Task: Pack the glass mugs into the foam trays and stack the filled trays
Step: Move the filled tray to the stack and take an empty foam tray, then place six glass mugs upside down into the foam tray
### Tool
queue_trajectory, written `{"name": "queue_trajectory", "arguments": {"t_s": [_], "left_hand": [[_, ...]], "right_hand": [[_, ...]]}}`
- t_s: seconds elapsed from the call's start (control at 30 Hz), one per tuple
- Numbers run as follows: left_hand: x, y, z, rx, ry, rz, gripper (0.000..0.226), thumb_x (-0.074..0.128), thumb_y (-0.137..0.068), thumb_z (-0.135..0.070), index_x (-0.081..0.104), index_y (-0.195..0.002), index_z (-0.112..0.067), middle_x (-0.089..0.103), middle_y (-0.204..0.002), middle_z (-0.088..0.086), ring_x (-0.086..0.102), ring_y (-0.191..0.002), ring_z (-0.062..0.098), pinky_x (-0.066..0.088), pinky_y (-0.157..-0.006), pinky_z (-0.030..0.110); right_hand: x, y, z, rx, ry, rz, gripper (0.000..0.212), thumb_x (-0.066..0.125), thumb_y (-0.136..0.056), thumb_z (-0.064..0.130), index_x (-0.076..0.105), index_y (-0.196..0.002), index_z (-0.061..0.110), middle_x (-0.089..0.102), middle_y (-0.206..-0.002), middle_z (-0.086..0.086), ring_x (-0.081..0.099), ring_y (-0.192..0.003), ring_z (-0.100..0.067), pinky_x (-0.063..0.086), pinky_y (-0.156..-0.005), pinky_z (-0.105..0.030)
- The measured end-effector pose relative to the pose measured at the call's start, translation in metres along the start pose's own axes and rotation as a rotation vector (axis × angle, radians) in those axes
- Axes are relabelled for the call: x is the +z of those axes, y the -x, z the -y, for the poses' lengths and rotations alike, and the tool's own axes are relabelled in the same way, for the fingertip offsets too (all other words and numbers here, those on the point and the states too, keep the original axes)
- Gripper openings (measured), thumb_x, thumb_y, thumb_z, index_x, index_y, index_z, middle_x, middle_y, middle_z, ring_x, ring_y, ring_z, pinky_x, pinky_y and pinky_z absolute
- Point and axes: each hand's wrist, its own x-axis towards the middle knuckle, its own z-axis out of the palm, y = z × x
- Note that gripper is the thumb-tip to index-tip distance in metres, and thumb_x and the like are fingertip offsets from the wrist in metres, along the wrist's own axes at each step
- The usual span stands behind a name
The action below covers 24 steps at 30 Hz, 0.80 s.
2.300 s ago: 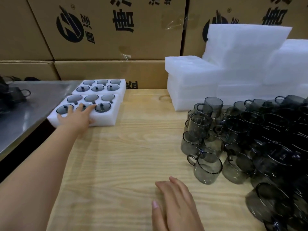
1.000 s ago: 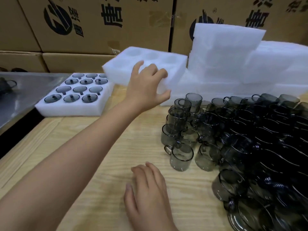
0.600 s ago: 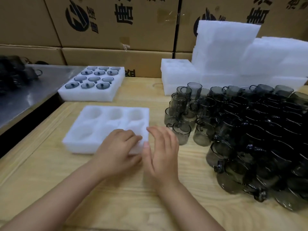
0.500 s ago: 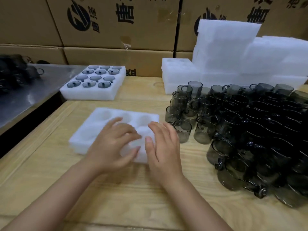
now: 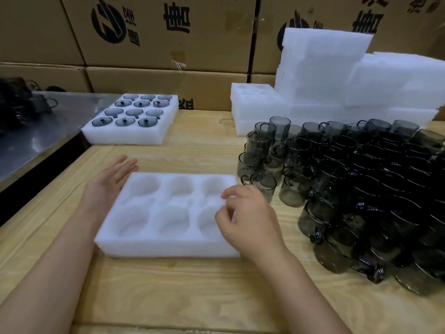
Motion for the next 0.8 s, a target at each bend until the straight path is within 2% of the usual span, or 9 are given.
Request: {"name": "queue_trajectory", "arguments": {"t_s": [0.1, 0.2, 0.27, 0.33, 0.4, 0.5, 0.6, 0.7, 0.8], "left_hand": [[0.017, 0.002, 0.011, -0.065, -0.019, 0.125, 0.039, 0.032, -0.099, -0.015, 0.046, -0.136, -0.015, 0.061, -0.126, 0.009, 0.060, -0.113, 0.018, 0.043, -0.103, 0.038], [0.033, 0.006, 0.020, -0.103, -0.094, 0.258, 0.038, 0.031, -0.096, -0.006, 0.055, -0.124, -0.012, 0.069, -0.106, 0.008, 0.067, -0.095, 0.020, 0.056, -0.078, 0.031], [0.039, 0.004, 0.022, -0.087, -0.222, 0.303, 0.042, 0.031, -0.090, 0.009, 0.059, -0.115, -0.011, 0.073, -0.090, 0.003, 0.069, -0.079, 0.017, 0.057, -0.066, 0.024], [0.038, 0.001, 0.023, -0.055, -0.280, 0.344, 0.048, 0.031, -0.084, 0.019, 0.059, -0.111, -0.009, 0.073, -0.083, 0.001, 0.069, -0.072, 0.014, 0.056, -0.061, 0.021], [0.034, 0.000, 0.025, -0.047, -0.271, 0.390, 0.047, 0.038, -0.078, 0.018, 0.059, -0.111, -0.008, 0.072, -0.082, 0.001, 0.069, -0.071, 0.014, 0.055, -0.061, 0.022], [0.031, -0.002, 0.026, -0.054, -0.247, 0.449, 0.052, 0.048, -0.062, 0.007, 0.060, -0.110, -0.007, 0.071, -0.081, 0.003, 0.068, -0.070, 0.016, 0.055, -0.061, 0.022], [0.031, -0.006, 0.026, -0.050, -0.251, 0.456, 0.052, 0.049, -0.058, 0.003, 0.062, -0.107, -0.007, 0.070, -0.079, 0.004, 0.068, -0.070, 0.016, 0.055, -0.061, 0.022], [0.030, -0.009, 0.024, -0.019, -0.282, 0.456, 0.051, 0.049, -0.057, 0.003, 0.062, -0.105, -0.007, 0.070, -0.075, 0.003, 0.068, -0.067, 0.015, 0.054, -0.059, 0.021], [0.028, -0.011, 0.024, -0.003, -0.291, 0.462, 0.048, 0.049, -0.060, 0.008, 0.061, -0.104, -0.007, 0.070, -0.072, 0.003, 0.067, -0.065, 0.014, 0.054, -0.058, 0.021]], "right_hand": [[-0.012, -0.001, -0.003, 0.047, 0.013, -0.003, 0.029, 0.047, -0.085, 0.028, 0.055, -0.063, 0.011, 0.061, -0.084, 0.006, 0.045, -0.090, -0.014, 0.043, -0.074, -0.032], [-0.022, -0.003, -0.007, 0.086, 0.042, -0.033, 0.037, 0.048, -0.085, 0.027, 0.041, -0.051, 0.015, 0.051, -0.065, 0.000, 0.043, -0.076, -0.018, 0.035, -0.061, -0.032], [-0.027, -0.005, -0.012, 0.140, 0.045, -0.062, 0.042, 0.050, -0.085, 0.028, 0.035, -0.049, 0.013, 0.045, -0.056, -0.001, 0.043, -0.068, -0.021, 0.031, -0.055, -0.032], [-0.030, -0.006, -0.017, 0.218, -0.046, -0.110, 0.042, 0.051, -0.085, 0.030, 0.037, -0.050, 0.013, 0.042, -0.051, 0.000, 0.043, -0.060, -0.022, 0.033, -0.053, -0.033], [-0.032, -0.009, -0.022, 0.280, -0.116, -0.199, 0.033, 0.052, -0.087, 0.029, 0.048, -0.057, 0.016, 0.051, -0.057, 0.004, 0.049, -0.062, -0.019, 0.037, -0.057, -0.033], [-0.036, -0.019, -0.029, 0.321, -0.017, -0.291, 0.018, 0.051, -0.090, 0.030, 0.060, -0.081, 0.017, 0.060, -0.083, 0.004, 0.054, -0.082, -0.021, 0.038, -0.065, -0.031], [-0.037, -0.036, -0.037, 0.318, 0.353, -0.163, 0.032, 0.048, -0.092, 0.038, 0.059, -0.105, 0.012, 0.059, -0.108, -0.005, 0.046, -0.104, -0.027, 0.037, -0.079, -0.036], [-0.035, -0.053, -0.039, 0.319, 0.653, 0.029, 0.047, 0.047, -0.090, 0.051, 0.060, -0.108, 0.009, 0.054, -0.118, -0.010, 0.037, -0.113, -0.030, 0.032, -0.089, -0.037], [-0.035, -0.068, -0.041, 0.339, 0.764, 0.161, 0.055, 0.048, -0.086, 0.063, 0.062, -0.108, 0.014, 0.050, -0.122, -0.010, 0.034, -0.117, -0.030, 0.030, -0.092, -0.037]]}}
